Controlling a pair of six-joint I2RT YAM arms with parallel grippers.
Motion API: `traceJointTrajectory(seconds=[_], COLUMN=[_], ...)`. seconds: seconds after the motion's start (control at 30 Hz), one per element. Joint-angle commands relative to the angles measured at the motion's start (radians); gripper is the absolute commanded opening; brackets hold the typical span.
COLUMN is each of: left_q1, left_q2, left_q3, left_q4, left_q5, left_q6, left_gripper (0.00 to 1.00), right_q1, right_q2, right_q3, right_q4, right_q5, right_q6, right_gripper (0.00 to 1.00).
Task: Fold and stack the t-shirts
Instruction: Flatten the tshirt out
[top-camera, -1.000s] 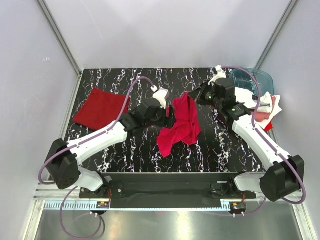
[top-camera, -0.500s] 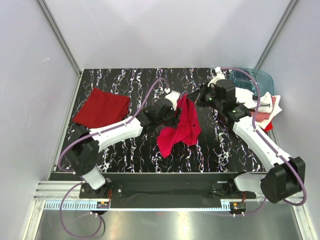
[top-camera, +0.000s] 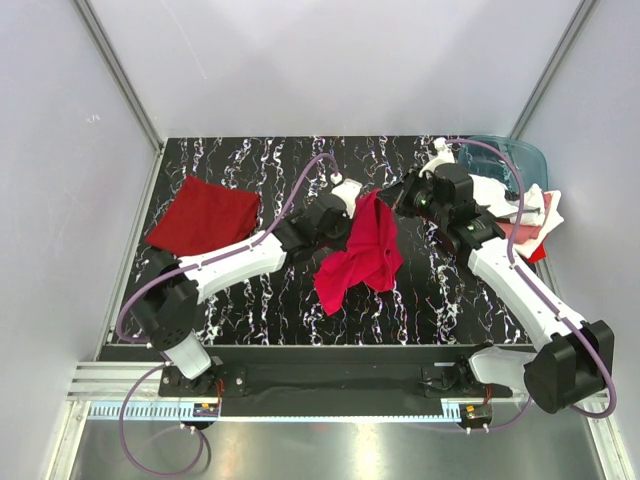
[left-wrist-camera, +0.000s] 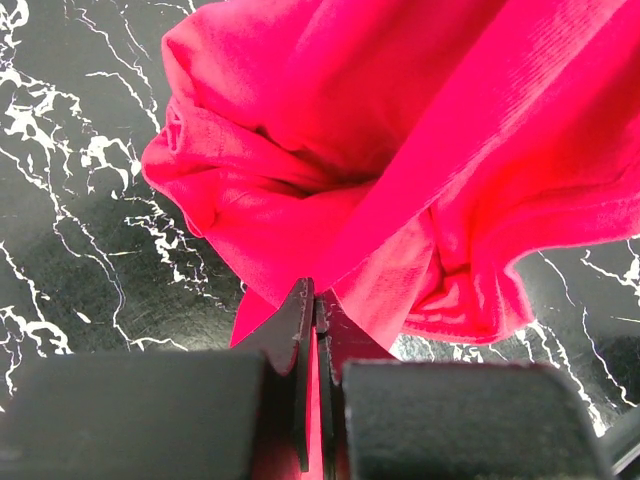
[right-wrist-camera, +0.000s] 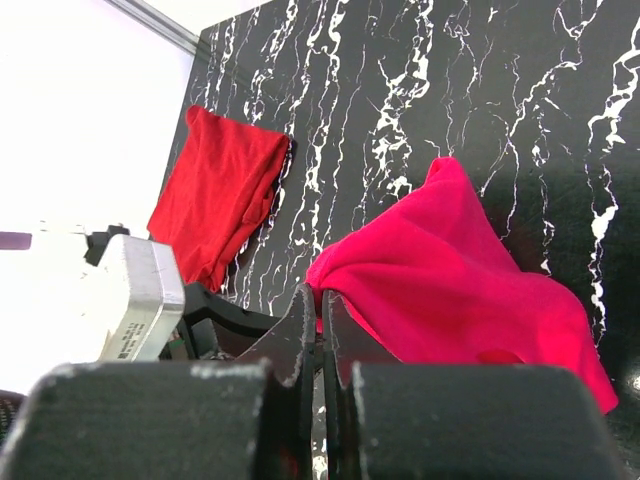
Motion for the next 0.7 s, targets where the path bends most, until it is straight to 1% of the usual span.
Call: traceJointTrajectory(seconds=[0.0, 0.03, 0.1, 0.13, 0.17, 0.37, 0.5, 0.67], left_q1=[0.001, 0.001, 0.001, 0.001, 0.001, 0.006, 0.017, 0.046], left_q2=[-0.074, -0.082, -0.111, -0.118, -0.134, -0.117, -0.077, -0.078], left_q3=[0.019, 0.019, 0.016, 0.014, 0.017, 0.059, 0.1, 0.099], left_q4=[0.012, 0.009, -0.007, -0.015, -0.023, -0.107, -0.161, -0.184], left_q5=[-0.017, -0.011, 0.029, 0.04, 0.046, 0.017, -0.029, -0.055], left_q6=[-0.003, -0.006, -0.01, -0.012, -0.015, -0.024, -0.009, -0.014], left_gripper=[0.0, 0.0, 0.0, 0.0, 0.0, 0.0, 0.0, 0.0], right_q1=[0.004, 0.004, 0.003, 0.004, 0.003, 0.003, 0.003, 0.004], right_q2=[-0.034, -0.031, -0.016, -0.009, -0.003, 0.078, 0.118, 0.136], right_q3=[0.002, 0.002, 0.003, 0.0, -0.006, -0.004, -0.007, -0.059], right_q4=[0.027, 0.024, 0.018, 0.021, 0.024, 0.052, 0.079, 0.188], right_q5=[0.031, 0.03, 0.028, 0.027, 0.025, -0.077, -0.159, -0.174], right_q6=[-0.004, -0.009, -0.027, -0.03, -0.032, -0.043, -0.122, -0.156], right_gripper=[0.01, 0.1, 0.26, 0.37, 0.41, 0.53, 0.56, 0.59])
